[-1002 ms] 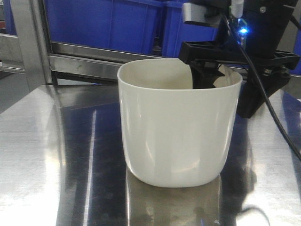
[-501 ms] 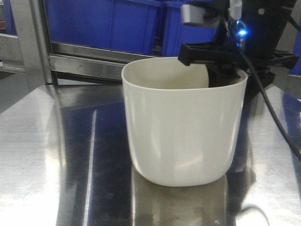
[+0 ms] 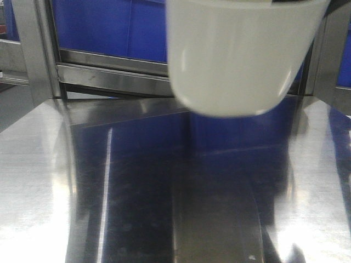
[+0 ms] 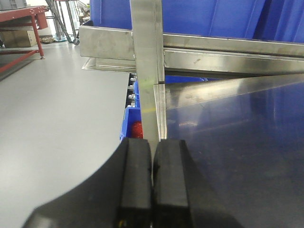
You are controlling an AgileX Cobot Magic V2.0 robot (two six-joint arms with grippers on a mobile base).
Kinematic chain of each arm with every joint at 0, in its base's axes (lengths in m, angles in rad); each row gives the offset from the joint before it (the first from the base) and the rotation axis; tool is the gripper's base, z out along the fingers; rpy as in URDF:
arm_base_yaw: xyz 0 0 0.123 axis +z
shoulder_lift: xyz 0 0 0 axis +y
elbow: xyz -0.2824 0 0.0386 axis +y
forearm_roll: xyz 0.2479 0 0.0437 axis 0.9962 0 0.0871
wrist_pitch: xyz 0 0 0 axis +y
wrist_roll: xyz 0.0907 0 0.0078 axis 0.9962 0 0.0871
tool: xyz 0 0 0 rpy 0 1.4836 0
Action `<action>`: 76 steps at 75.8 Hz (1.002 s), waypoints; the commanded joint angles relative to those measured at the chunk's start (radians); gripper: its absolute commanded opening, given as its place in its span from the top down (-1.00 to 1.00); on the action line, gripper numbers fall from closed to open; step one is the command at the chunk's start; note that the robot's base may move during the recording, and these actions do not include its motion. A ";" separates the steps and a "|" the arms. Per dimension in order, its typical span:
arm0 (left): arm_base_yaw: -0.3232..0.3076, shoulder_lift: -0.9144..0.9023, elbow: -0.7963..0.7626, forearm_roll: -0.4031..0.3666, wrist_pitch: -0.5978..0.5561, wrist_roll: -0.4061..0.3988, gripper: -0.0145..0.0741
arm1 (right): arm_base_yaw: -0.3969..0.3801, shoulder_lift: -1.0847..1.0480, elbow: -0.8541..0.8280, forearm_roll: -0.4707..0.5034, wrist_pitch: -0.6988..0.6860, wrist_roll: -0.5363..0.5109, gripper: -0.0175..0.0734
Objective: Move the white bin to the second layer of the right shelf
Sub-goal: 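Lift the white bin off the table with the right gripper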
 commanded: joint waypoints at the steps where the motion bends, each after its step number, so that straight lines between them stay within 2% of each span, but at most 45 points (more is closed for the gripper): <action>1: -0.005 -0.014 0.037 0.000 -0.087 -0.003 0.48 | -0.039 -0.085 -0.027 -0.011 -0.066 -0.010 0.51; 18: -0.005 -0.014 0.037 0.000 -0.087 -0.003 0.48 | -0.166 -0.260 0.073 -0.011 -0.142 -0.010 0.51; 39: -0.005 -0.014 0.037 0.000 -0.087 -0.003 0.48 | -0.316 -0.550 0.345 -0.009 -0.294 -0.010 0.51; 55: -0.005 -0.014 0.037 0.000 -0.087 -0.003 0.48 | -0.347 -0.716 0.504 -0.008 -0.349 -0.010 0.51; 76: -0.005 -0.014 0.037 0.000 -0.087 -0.003 0.48 | -0.347 -0.737 0.516 -0.005 -0.354 -0.010 0.51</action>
